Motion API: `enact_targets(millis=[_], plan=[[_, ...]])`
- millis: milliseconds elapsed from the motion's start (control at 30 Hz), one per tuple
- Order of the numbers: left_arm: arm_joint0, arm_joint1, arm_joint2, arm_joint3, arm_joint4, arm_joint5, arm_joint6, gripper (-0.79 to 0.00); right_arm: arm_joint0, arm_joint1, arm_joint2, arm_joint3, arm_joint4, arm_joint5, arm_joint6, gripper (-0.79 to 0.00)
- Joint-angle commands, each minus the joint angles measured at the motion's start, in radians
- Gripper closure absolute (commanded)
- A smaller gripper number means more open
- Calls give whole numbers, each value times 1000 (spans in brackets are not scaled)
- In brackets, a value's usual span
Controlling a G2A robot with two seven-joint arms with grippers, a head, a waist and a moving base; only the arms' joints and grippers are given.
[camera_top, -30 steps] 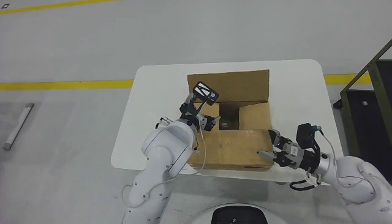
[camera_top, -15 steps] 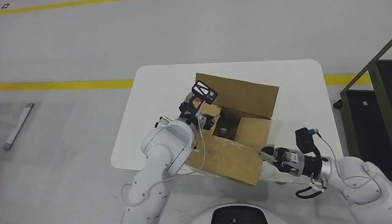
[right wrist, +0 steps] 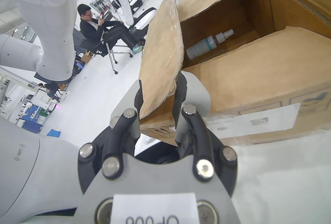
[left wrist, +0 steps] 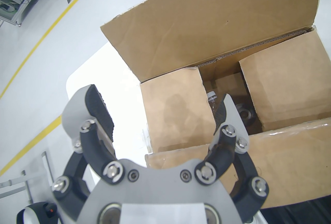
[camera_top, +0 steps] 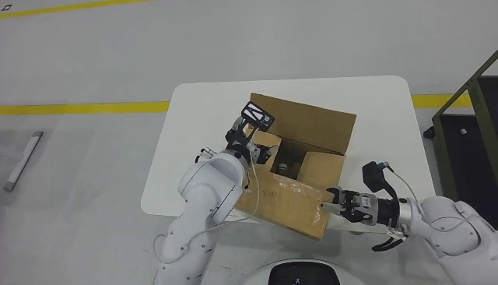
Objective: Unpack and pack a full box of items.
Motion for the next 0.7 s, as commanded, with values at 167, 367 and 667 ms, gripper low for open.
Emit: enact_targets(millis=[167, 367, 667], plan=[[2, 0, 2, -3, 5, 13, 7, -785, 18, 5, -19, -23, -35, 11, -4, 0], [8, -1, -25, 1, 69, 135, 91, -785, 37, 7, 19, -33, -75, 37, -101, 0], [-48, -7, -50, 43, 38, 169, 98, -785, 86, 1, 112, -65, -539, 42, -458, 0]])
